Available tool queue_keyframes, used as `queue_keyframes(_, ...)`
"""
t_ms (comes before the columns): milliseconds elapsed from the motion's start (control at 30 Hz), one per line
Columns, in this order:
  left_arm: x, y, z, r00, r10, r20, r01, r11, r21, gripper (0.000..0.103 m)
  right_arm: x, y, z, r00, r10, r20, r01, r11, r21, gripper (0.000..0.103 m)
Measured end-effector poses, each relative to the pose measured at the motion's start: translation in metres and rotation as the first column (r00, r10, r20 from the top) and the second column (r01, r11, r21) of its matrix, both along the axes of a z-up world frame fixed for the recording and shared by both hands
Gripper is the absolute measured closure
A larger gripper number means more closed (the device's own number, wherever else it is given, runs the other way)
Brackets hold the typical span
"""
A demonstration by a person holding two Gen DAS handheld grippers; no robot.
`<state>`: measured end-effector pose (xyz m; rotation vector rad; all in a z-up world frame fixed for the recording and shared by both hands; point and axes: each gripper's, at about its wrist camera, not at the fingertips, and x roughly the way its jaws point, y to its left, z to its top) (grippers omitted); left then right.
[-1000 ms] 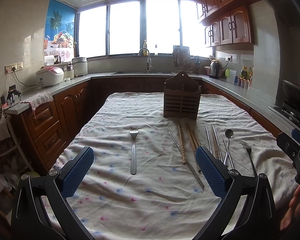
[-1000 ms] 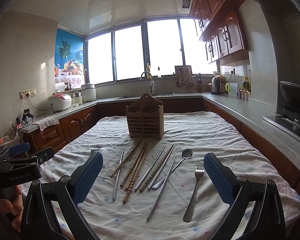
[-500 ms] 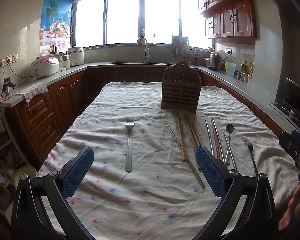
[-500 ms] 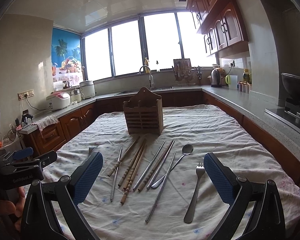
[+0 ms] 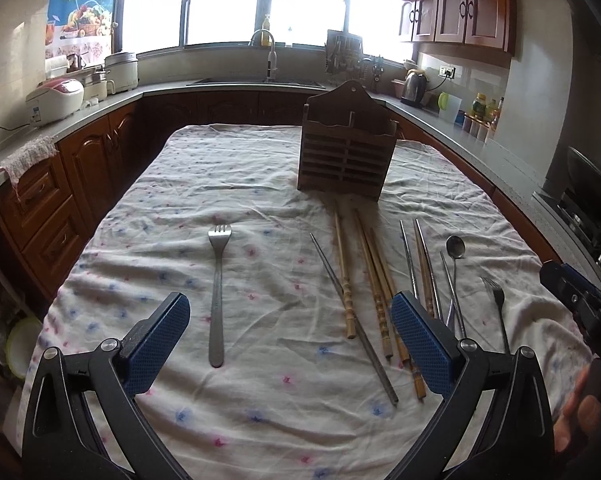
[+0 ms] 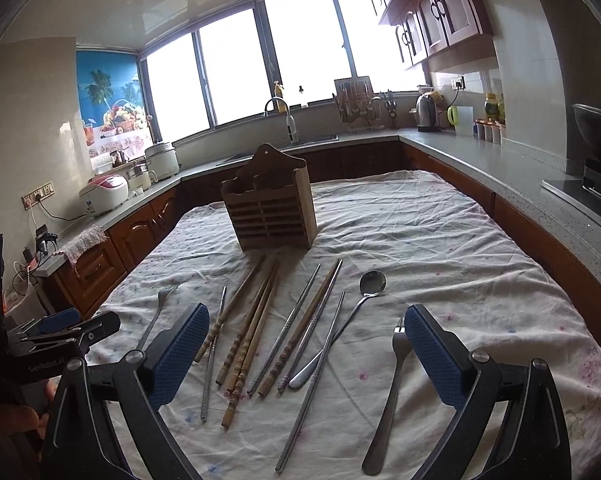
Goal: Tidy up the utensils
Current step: 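Close the left gripper on a wooden chopstick while the right gripper grasps a steel chopstick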
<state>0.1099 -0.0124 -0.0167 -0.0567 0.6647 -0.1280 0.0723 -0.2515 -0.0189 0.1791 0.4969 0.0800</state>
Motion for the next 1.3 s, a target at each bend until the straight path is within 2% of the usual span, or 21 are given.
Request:
queue_keyframes(133,0.028,-0.006,0.0,0.999,-0.028,-0.045,0.027,1.0,-0.013,0.007,0.031,-0.007,-0.009,0.996,0.008,-0.091,-0.005,1.0,0.03,0.027)
queue_keyframes(200,0.042,-0.011,0.0,0.997,-0.041,-0.065,0.04,0.999,-0.025,0.01,0.046,-0.01,-0.014,0.991,0.014,-0.136,-0.007,0.999,0.049,0.038)
queue_keyframes(333,0.074,-0.021,-0.004,0.99,-0.075,-0.117,0.071,0.997,-0.035,0.019,0.071,-0.014,-0.024,0.976,0.024,-0.214,-0.007,0.997,0.078,0.048)
queue_keyframes(400,0.09,-0.027,-0.007,0.985,-0.092,-0.146,0.088,0.996,-0.032,0.023,0.082,-0.016,-0.029,0.968,0.024,-0.25,-0.002,0.996,0.088,0.06)
queue_keyframes(500,0.115,-0.036,-0.012,0.976,-0.121,-0.183,0.118,0.993,-0.028,0.027,0.098,-0.019,-0.036,0.955,0.027,-0.295,0.002,0.995,0.096,0.067)
queue_keyframes(633,0.146,-0.047,-0.021,0.959,-0.153,-0.24,0.151,0.988,-0.029,0.044,0.115,-0.022,-0.046,0.941,0.024,-0.339,0.013,0.994,0.105,0.074)
queue_keyframes(700,0.159,-0.052,-0.026,0.952,-0.162,-0.261,0.159,0.987,-0.029,0.044,0.123,-0.024,-0.051,0.933,0.026,-0.358,0.015,0.994,0.11,0.078)
queue_keyframes(1100,0.214,-0.071,-0.054,0.92,-0.185,-0.345,0.188,0.982,-0.023,0.049,0.16,-0.027,-0.075,0.895,0.026,-0.445,0.023,0.994,0.104,0.079)
queue_keyframes(1300,0.234,-0.082,-0.068,0.906,-0.187,-0.381,0.208,0.978,0.016,0.063,0.168,-0.026,-0.082,0.884,0.032,-0.467,0.017,0.995,0.1,0.083)
